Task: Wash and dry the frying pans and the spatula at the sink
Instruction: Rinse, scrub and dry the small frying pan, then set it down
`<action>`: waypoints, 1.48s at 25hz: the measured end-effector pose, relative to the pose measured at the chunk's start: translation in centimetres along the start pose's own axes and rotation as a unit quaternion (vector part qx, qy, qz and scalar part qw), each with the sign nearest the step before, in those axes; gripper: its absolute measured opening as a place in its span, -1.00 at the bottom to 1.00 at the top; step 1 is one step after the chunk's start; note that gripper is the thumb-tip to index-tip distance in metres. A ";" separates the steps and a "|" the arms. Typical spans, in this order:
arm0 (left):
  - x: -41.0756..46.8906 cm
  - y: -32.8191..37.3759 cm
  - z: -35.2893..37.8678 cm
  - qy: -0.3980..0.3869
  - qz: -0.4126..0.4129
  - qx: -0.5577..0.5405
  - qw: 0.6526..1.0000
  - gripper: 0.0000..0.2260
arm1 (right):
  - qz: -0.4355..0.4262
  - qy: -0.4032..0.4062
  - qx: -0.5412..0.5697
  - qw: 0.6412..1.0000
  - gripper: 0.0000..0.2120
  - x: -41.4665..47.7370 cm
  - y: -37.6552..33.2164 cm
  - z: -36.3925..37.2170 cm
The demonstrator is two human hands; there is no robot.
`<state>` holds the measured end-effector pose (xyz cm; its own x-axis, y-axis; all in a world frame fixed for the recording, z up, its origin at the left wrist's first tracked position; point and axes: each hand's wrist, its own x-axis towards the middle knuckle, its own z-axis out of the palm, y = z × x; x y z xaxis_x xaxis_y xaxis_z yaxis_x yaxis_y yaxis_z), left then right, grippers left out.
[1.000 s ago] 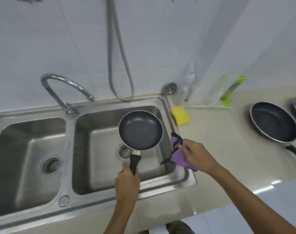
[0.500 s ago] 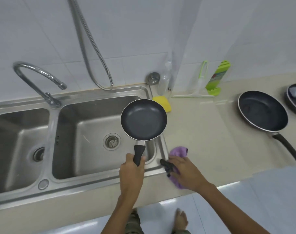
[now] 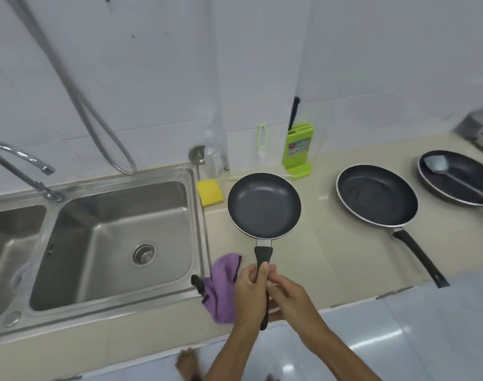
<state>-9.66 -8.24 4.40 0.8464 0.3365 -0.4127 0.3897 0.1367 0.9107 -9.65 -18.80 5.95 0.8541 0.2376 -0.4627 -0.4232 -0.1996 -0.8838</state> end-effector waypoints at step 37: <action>2.5 -4.9 5.5 -0.037 -0.111 -0.052 0.992 -0.84 | 0.060 -0.094 0.029 0.993 -0.67 3.6 4.5 -7.8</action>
<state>-7.46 -13.19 -1.16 0.7704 0.2183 -0.5991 0.5328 0.2957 0.7929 -6.11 -26.30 0.86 0.7264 0.3904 -0.5656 -0.5403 -0.1843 -0.8211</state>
